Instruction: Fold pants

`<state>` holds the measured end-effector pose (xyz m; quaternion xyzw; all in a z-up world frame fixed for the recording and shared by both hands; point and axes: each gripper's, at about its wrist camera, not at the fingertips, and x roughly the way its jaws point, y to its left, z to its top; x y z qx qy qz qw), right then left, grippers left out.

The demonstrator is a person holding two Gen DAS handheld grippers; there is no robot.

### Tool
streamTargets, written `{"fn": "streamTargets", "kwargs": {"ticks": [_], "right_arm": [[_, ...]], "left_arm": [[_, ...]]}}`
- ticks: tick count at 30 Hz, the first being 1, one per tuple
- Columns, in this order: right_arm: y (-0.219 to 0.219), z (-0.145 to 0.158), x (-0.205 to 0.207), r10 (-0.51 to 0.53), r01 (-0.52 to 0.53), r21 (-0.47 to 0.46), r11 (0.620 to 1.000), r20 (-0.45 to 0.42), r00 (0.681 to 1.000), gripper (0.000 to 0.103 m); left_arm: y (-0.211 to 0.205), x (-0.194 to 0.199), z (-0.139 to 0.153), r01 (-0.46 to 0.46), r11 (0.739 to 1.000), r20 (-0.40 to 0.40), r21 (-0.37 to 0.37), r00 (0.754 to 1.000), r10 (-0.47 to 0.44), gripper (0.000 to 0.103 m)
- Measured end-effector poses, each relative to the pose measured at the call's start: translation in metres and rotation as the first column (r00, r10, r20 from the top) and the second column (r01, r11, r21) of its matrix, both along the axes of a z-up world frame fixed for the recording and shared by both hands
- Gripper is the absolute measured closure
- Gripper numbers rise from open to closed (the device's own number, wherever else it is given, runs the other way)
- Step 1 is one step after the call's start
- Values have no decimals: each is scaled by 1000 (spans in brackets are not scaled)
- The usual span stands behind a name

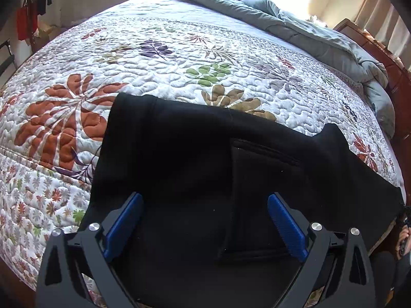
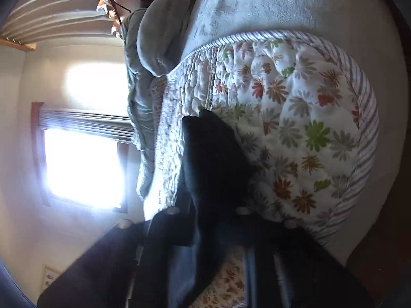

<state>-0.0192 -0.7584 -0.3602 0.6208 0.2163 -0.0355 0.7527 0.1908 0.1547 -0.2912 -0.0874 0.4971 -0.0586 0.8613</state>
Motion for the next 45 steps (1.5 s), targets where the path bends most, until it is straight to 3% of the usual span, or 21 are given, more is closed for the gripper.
{"fn": "streamTargets", "kwargs": {"ticks": [8,16,22,32,43,45], "right_arm": [[38,86,6,-22,-2,-245,970,-95,995,94],[107,187,17,9,-75,-519,851,-129,992,93],[161,235,31,44,-130,-637,760,-150,988,93],[235,270,55,51,-211,-783,585,-224,973,93],[319,292,70,56,-279,-896,346,-277,959,93],[331,293,73,66,-291,-902,319,-285,956,93]], "left_arm": [[4,0,-3,-8,999,2,-37,1000,8,4],[11,-1,-3,-17,995,11,-96,1000,18,4],[17,-2,-3,-17,990,20,-141,1000,20,4],[22,-5,-2,-17,981,32,-192,999,23,4],[29,-10,0,-21,969,50,-247,998,34,4],[29,-10,1,-21,967,53,-254,998,36,4]]}}
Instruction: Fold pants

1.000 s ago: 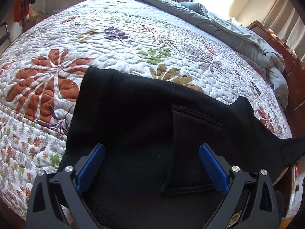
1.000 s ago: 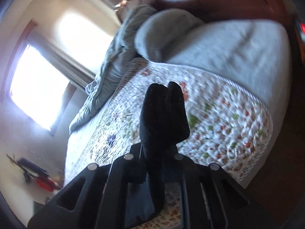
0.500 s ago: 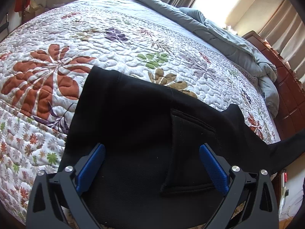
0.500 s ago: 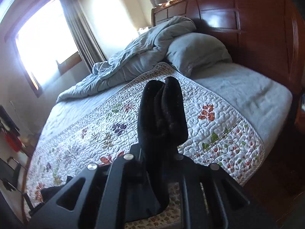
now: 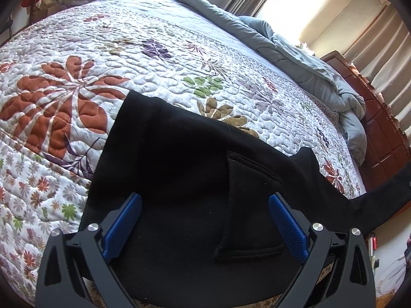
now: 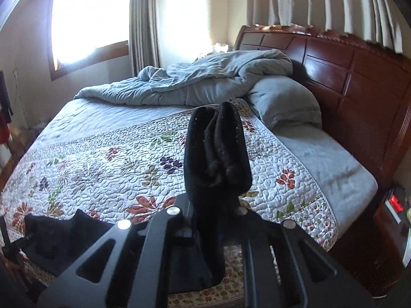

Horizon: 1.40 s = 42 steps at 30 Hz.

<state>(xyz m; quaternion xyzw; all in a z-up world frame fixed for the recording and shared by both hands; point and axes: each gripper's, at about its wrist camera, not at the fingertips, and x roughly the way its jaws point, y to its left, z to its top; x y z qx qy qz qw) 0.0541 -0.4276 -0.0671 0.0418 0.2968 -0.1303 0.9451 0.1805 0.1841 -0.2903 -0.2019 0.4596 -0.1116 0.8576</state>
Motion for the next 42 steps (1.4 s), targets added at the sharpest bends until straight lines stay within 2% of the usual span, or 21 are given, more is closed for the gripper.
{"fn": "streamTargets", "kwargs": {"ticks": [16,26,35,42], "right_arm": [[71,-11,18,81,-91,-159,983,-70,994,93],[105,-20,25,134,-154,-220,963,-103,986,93],[138,-34,30,181,-217,-300,929,-142,973,93],[175,-53,35,230,-290,-420,860,-189,955,93]], "left_arm": [[1,-3,2,-1,1000,15,-20,1000,1,4],[1,-4,2,-1,1000,16,-23,1000,2,4],[1,-4,2,-2,1000,15,-25,1000,2,4],[0,-5,3,-3,1000,16,-24,1000,3,4]]}}
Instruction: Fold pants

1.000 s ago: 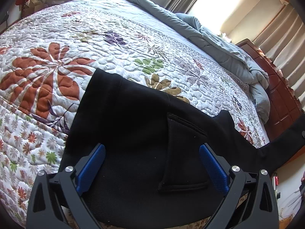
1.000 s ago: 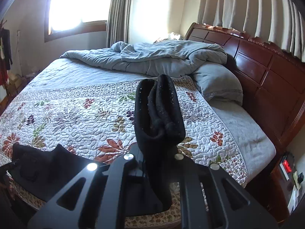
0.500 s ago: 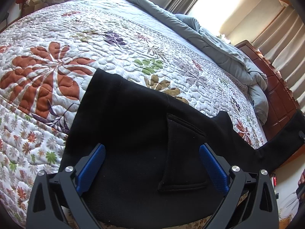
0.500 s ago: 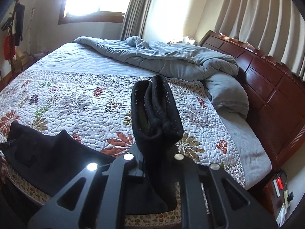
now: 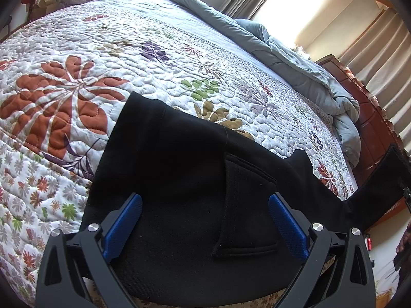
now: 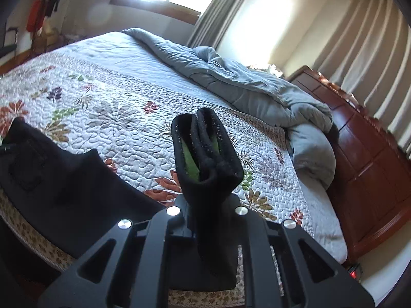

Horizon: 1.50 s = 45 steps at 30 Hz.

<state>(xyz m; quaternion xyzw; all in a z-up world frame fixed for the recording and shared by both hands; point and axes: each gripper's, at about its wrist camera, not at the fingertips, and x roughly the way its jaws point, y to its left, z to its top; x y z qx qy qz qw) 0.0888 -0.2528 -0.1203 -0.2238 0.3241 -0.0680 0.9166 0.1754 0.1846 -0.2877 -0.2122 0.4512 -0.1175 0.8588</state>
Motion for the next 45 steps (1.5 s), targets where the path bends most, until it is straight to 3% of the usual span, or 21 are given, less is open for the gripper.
{"fn": "streamTargets", "kwargs": {"ticks": [13,23,45], "right_arm": [[50,-41,6,117,-126,-143,982,-71,991,93],[82,-85,7,197,-226,-242,944,-138,971,93],[133,-165,-1,310,-391,-346,853,-266,913,92]], "left_arm": [[0,-1,0,0,1000,0,-3,1000,0,4],[-4,-4,3,-2,1000,7,-13,1000,3,4],[1,-3,2,-13,998,15,-68,1000,14,4]]}}
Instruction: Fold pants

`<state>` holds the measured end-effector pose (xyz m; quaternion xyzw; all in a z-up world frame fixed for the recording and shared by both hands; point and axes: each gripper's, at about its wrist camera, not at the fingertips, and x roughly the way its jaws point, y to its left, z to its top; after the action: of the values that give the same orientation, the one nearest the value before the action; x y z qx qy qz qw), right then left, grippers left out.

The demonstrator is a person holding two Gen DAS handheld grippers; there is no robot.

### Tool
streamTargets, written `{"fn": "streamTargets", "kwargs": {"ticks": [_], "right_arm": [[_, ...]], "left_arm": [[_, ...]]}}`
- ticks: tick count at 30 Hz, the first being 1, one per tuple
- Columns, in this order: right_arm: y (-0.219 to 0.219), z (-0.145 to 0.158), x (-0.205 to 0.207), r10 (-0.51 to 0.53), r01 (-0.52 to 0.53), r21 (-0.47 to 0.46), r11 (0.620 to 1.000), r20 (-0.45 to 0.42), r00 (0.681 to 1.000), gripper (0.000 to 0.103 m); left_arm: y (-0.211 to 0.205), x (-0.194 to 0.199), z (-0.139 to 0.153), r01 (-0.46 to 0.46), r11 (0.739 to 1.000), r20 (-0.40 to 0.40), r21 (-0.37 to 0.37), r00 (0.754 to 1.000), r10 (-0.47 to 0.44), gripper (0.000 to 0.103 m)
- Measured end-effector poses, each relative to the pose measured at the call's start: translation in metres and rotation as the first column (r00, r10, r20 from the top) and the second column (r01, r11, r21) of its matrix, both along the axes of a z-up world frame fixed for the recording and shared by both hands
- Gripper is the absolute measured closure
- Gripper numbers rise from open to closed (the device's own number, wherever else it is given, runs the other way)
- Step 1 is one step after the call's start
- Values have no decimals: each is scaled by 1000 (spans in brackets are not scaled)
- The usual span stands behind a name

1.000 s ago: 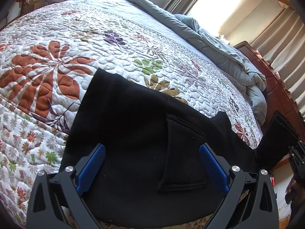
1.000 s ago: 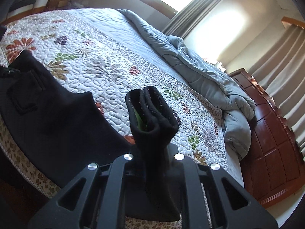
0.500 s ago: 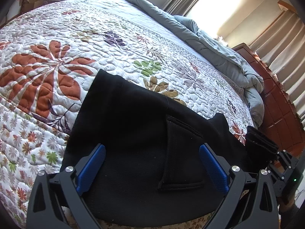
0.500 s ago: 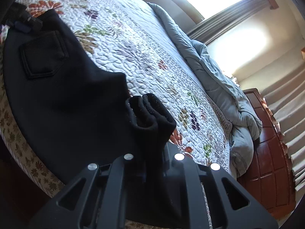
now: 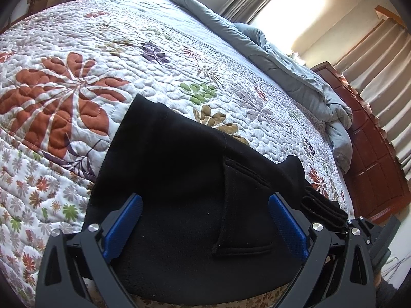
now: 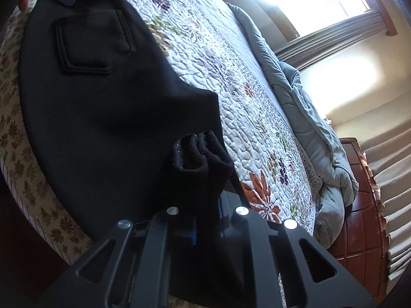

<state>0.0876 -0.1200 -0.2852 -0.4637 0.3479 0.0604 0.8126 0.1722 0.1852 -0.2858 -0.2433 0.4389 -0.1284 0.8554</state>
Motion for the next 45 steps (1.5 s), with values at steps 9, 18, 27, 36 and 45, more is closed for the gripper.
{"fn": "streamTargets", "kwargs": {"ticks": [9,18,27,36,45], "right_arm": [[9,-23,-13,52,-53,-64,997,-23,998,78],[15,-22,-25,74,-76,-22,997,-72,995,55],[19,24,-35,75,-52,149,987,-151,986,43],[-11,62,1,-39,159,385,909,-301,953,59],[-38,37,27,-139,299,392,870,-386,912,59]], "left_arm": [[1,-1,0,0,1000,1,0,1000,0,4],[1,-1,0,-1,1000,0,-2,1000,1,4],[3,-8,4,-2,1000,9,-5,1000,2,4],[6,-7,4,-5,1000,5,-19,1000,5,4],[9,-3,4,-1,1000,-5,-15,1000,1,4]]}}
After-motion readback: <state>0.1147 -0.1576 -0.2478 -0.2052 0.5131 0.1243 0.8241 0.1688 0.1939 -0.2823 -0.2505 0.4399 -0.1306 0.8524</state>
